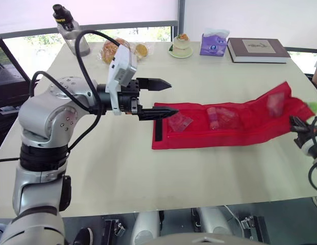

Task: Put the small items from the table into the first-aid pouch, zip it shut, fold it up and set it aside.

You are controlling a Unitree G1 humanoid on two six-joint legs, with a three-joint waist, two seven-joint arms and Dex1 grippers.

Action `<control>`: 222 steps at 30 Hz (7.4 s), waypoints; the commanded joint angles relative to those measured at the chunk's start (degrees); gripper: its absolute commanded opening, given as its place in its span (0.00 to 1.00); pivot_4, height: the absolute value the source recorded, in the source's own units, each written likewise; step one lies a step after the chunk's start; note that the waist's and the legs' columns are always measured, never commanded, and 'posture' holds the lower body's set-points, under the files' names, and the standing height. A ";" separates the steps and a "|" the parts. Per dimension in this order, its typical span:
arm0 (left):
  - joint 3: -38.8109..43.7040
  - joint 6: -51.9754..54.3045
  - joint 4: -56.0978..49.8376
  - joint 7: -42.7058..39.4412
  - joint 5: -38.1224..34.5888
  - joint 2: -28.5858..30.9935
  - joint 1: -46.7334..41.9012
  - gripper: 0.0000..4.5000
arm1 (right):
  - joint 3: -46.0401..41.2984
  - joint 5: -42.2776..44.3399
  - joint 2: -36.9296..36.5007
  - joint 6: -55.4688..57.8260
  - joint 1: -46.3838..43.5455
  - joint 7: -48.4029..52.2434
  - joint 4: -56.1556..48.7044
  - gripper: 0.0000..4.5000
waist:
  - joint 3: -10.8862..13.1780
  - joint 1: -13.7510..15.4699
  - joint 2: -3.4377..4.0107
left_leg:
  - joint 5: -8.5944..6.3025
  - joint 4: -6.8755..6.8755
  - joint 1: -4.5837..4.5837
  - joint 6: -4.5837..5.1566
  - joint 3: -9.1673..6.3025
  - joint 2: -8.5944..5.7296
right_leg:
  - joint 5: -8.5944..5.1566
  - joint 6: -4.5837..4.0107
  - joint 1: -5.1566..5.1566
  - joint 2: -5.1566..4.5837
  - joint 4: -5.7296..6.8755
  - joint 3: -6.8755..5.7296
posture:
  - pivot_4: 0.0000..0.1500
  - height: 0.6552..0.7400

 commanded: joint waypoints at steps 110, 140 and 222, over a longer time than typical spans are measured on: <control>-1.50 26.78 16.39 -2.72 -16.26 -10.81 -2.76 0.00 | 50.78 -44.54 13.96 -21.39 -32.91 51.32 34.53 0.02 | 0.00 -0.35 -0.31 | -0.02 0.55 0.22 0.01 -0.17 0.06 | 0.03 -0.30 0.13 0.09 0.78 -0.14 | 1.00 1.00; -8.31 14.17 34.25 -1.06 -0.02 -27.16 -2.43 0.22 | 11.89 -18.67 -5.59 -16.82 -8.57 59.97 15.86 0.61 | 0.00 1.56 -0.15 | -0.02 0.63 -0.03 0.02 -0.12 -0.14 | 0.00 -0.25 0.16 0.10 0.69 -0.04 | 1.00 1.00; -24.38 -42.06 49.35 3.63 41.43 -43.34 -10.95 0.02 | 8.56 -17.76 -5.03 -24.75 0.13 59.53 18.67 1.00 | -0.07 1.61 0.02 | -0.01 0.77 -0.06 0.03 -0.30 -0.38 | -0.11 -0.02 0.29 0.14 0.68 0.13 | 1.00 1.00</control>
